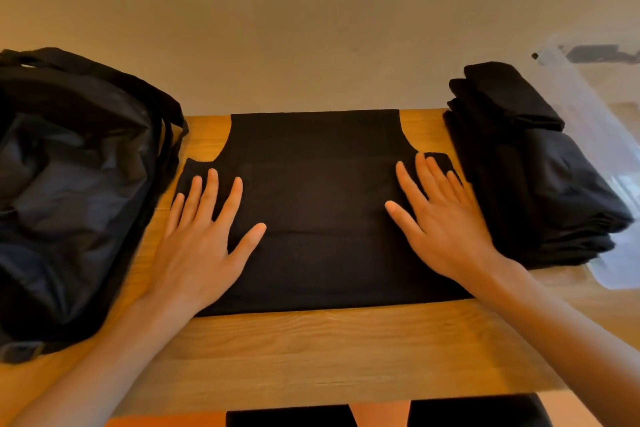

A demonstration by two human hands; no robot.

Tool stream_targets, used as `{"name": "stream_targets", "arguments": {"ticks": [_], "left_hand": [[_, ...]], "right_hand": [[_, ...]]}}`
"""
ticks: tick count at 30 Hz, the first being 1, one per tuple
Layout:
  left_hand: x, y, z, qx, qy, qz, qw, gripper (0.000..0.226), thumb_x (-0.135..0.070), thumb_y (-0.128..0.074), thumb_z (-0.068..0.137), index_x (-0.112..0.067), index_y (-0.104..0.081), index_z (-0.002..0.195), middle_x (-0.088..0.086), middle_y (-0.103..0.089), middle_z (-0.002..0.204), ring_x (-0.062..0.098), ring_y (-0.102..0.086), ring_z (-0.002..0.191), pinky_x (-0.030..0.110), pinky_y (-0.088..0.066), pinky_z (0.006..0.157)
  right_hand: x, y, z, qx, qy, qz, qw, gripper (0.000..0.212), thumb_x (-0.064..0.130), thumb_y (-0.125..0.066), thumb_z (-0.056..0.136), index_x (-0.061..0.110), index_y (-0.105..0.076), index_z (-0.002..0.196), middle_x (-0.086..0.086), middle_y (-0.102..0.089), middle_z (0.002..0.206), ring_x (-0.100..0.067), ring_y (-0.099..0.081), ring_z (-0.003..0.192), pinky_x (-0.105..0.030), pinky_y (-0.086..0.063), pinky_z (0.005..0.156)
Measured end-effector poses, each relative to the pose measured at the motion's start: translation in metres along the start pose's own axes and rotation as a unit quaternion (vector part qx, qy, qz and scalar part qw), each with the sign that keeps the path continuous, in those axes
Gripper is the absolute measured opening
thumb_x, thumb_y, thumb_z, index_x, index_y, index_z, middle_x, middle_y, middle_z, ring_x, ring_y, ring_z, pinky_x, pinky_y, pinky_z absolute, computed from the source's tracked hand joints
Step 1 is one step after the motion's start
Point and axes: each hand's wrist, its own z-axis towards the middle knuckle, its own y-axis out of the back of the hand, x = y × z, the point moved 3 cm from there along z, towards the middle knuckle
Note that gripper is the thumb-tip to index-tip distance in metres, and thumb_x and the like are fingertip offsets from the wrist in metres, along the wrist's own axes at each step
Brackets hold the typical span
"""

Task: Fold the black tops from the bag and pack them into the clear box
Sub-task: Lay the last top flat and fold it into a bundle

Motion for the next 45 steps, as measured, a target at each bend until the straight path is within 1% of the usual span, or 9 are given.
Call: {"name": "stream_targets", "arguments": {"ticks": [6,17,21,25,28,32,37,42,45], "left_hand": [[0.005,0.017,-0.012,-0.024,-0.012,0.014,1.0,0.088,-0.08,-0.001,0.094,-0.025,-0.002,0.163,0.011,0.004,0.171,0.025,0.008,0.158,0.046,-0.007,0.128],[-0.004,-0.006,-0.053,0.021,-0.016,0.034,0.999,0.088,-0.083,-0.009,0.093,-0.03,-0.003,0.163,0.009,0.003,0.171,0.028,0.002,0.158,0.05,-0.011,0.127],[-0.005,-0.006,-0.073,0.039,-0.024,0.032,0.998,0.088,-0.082,-0.013,0.095,-0.028,-0.01,0.164,0.01,-0.005,0.171,0.03,-0.005,0.158,0.049,-0.012,0.125],[-0.006,-0.005,-0.096,0.045,-0.038,0.03,0.998,0.087,-0.08,-0.018,0.096,-0.026,-0.017,0.164,0.011,-0.013,0.171,0.033,-0.015,0.156,0.049,-0.013,0.122],[-0.011,0.0,-0.099,0.032,-0.032,0.007,0.999,0.087,-0.083,-0.018,0.094,-0.03,-0.023,0.162,0.011,-0.016,0.17,0.034,-0.015,0.156,0.048,-0.017,0.124],[-0.012,0.023,-0.064,-0.038,-0.031,-0.057,0.997,0.077,-0.073,-0.024,0.097,-0.025,-0.042,0.154,0.009,-0.027,0.164,0.031,-0.023,0.153,0.048,-0.025,0.119],[0.019,0.039,0.004,-0.07,0.005,-0.032,0.997,0.045,-0.035,-0.049,0.105,-0.017,-0.052,0.146,0.011,-0.051,0.143,0.039,-0.049,0.124,0.055,-0.046,0.097],[0.037,0.04,0.021,-0.055,-0.01,-0.02,0.998,0.027,-0.008,-0.064,0.094,-0.008,-0.067,0.121,0.005,-0.053,0.108,0.032,-0.056,0.092,0.044,-0.048,0.07],[0.039,0.047,0.025,-0.047,0.02,-0.08,0.995,0.019,-0.005,-0.068,0.093,-0.012,-0.068,0.111,0.001,-0.053,0.101,0.027,-0.061,0.089,0.039,-0.049,0.07]], "right_hand": [[0.002,0.017,-0.022,-0.027,-0.011,-0.021,0.999,0.08,0.07,0.009,0.096,0.025,0.008,0.162,-0.009,0.011,0.17,-0.021,0.02,0.155,-0.041,0.009,0.127],[0.002,-0.002,-0.08,0.042,-0.015,0.02,0.999,0.077,0.077,0.021,0.083,0.041,0.036,0.149,0.001,0.043,0.159,-0.01,0.043,0.144,-0.031,0.018,0.121],[0.004,-0.006,-0.105,0.035,-0.014,0.02,0.999,0.078,0.078,0.006,0.094,0.037,0.018,0.159,-0.005,0.021,0.169,-0.015,0.024,0.154,-0.031,0.01,0.124],[0.008,-0.005,-0.133,-0.002,0.006,-0.018,1.0,0.083,0.074,-0.018,0.1,0.019,-0.028,0.161,-0.023,-0.029,0.163,-0.032,-0.022,0.151,-0.04,-0.022,0.119],[0.011,0.012,-0.122,-0.043,0.004,-0.021,0.999,0.082,0.074,-0.025,0.097,0.016,-0.048,0.151,-0.023,-0.048,0.151,-0.036,-0.046,0.14,-0.047,-0.042,0.109],[0.012,0.031,-0.073,-0.072,0.019,0.03,0.997,0.061,0.058,-0.03,0.105,0.024,-0.039,0.155,-0.009,-0.037,0.161,-0.028,-0.033,0.15,-0.044,-0.034,0.115],[-0.012,0.049,-0.012,-0.057,0.012,-0.015,0.998,0.053,0.015,-0.06,0.096,0.013,-0.045,0.147,-0.012,-0.053,0.141,-0.033,-0.054,0.125,-0.043,-0.047,0.1],[-0.015,0.062,-0.002,0.001,-0.002,-0.114,0.993,0.03,0.018,-0.063,0.093,0.019,-0.053,0.122,-0.002,-0.06,0.114,-0.022,-0.058,0.103,-0.032,-0.047,0.089],[-0.015,0.065,-0.002,0.009,-0.011,-0.129,0.992,0.024,0.018,-0.063,0.095,0.021,-0.056,0.118,0.002,-0.059,0.103,-0.019,-0.058,0.098,-0.03,-0.044,0.086]]}}
